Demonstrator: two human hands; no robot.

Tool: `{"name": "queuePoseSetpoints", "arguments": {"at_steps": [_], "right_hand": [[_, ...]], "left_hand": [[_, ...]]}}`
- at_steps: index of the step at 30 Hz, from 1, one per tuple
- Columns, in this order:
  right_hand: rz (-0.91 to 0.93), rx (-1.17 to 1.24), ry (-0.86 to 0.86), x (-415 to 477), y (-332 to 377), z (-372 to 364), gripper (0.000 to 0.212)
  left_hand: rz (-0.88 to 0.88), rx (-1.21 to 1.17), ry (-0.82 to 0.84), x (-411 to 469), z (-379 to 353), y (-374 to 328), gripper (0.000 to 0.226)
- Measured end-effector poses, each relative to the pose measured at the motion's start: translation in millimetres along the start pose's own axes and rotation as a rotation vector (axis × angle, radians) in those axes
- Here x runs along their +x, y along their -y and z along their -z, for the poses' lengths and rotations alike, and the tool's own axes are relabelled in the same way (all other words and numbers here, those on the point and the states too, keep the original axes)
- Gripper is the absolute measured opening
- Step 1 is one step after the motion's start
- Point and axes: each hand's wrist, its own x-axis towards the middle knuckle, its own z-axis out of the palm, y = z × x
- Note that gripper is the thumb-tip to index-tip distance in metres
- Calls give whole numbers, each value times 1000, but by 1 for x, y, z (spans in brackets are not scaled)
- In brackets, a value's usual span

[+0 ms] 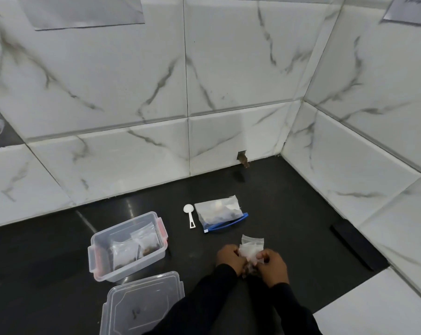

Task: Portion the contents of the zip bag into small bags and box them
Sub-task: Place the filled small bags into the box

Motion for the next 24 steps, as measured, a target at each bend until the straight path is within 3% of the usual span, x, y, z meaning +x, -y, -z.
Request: {"name": "queuePoseSetpoints", "arguments": {"at_steps": [7, 13, 15, 18, 24], "right_hand": [[-97, 228, -12, 2, -2, 5, 22], [-230, 286, 73, 24, 5, 5, 40], [-226, 263, 74, 30, 10, 5, 33], [-212, 264, 107, 38, 17, 3, 25], [-11, 251, 74, 31, 37, 6, 22]], "left_hand": [[-5, -53, -40, 2, -1, -7, 7], [-33, -209, -42, -2, 9, 12, 28], [-37, -222, -1, -2, 17, 19, 30], [-76, -141, 21, -1, 29, 32, 6], [-176, -162, -9, -19, 69, 58, 16]]}}
